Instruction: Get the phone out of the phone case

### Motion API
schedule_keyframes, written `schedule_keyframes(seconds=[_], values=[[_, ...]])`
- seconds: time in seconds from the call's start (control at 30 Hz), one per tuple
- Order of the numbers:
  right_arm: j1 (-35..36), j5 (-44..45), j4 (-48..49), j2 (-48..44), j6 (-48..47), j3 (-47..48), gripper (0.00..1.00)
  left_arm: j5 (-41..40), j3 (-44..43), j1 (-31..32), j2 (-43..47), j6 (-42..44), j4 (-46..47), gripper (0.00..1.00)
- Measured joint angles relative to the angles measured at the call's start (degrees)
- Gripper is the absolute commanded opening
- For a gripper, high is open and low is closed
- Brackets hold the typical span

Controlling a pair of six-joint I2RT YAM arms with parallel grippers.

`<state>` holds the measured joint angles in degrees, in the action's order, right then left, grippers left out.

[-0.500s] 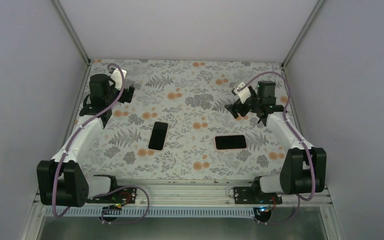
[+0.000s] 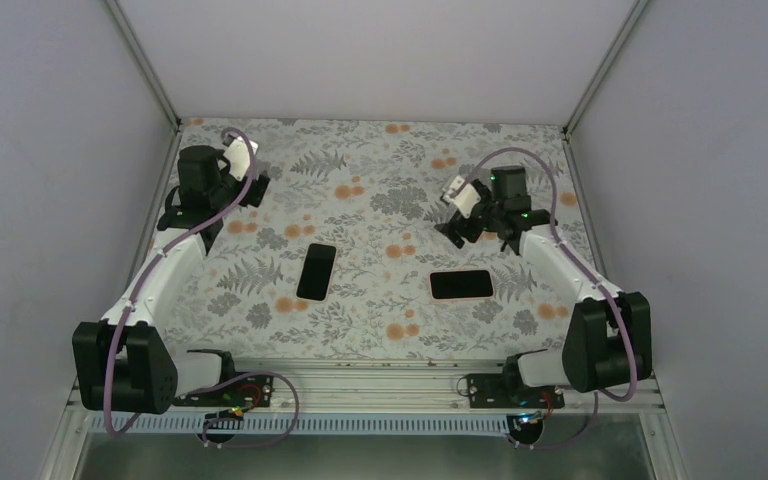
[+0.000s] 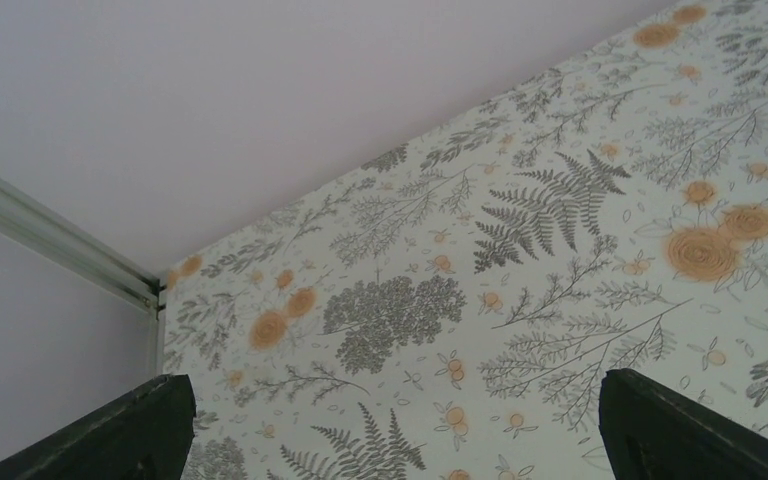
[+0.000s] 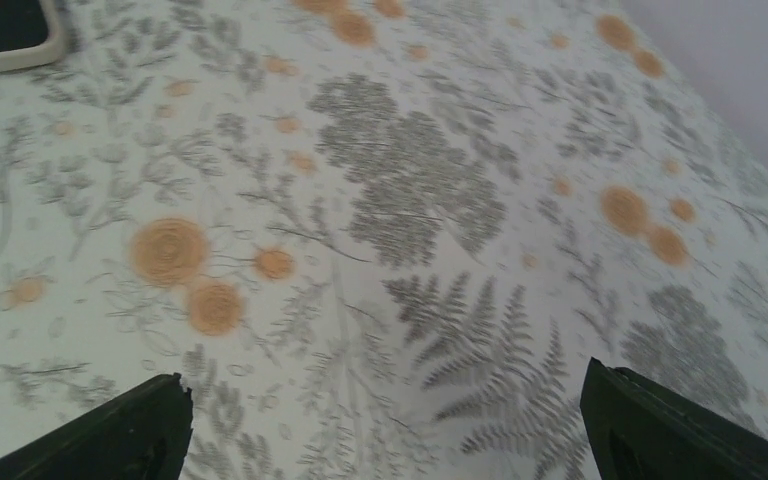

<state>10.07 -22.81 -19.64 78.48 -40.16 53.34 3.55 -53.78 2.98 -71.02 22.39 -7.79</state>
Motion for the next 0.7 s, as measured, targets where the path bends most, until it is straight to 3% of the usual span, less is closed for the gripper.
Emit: schedule_keyframes(seconds=[0.2, 0.53, 0.7], values=[[6.88, 1.16, -6.27, -0.09, -5.46, 0.0, 1.0, -0.52, 0.17, 0.0, 0.02, 3.69, -0.35, 1.0], [6.97, 10.43, -17.84, -2.27, -22.97, -7.8, 1.0, 0.15, -0.35, 0.48, -1.68, 5.42, -3.41, 1.0], [6.71, 11.74, -21.14, -4.87, -28.65, -9.16, 1.0, -0.57, -1.2, 3.67, -2.21, 4.92, -4.94, 1.0]])
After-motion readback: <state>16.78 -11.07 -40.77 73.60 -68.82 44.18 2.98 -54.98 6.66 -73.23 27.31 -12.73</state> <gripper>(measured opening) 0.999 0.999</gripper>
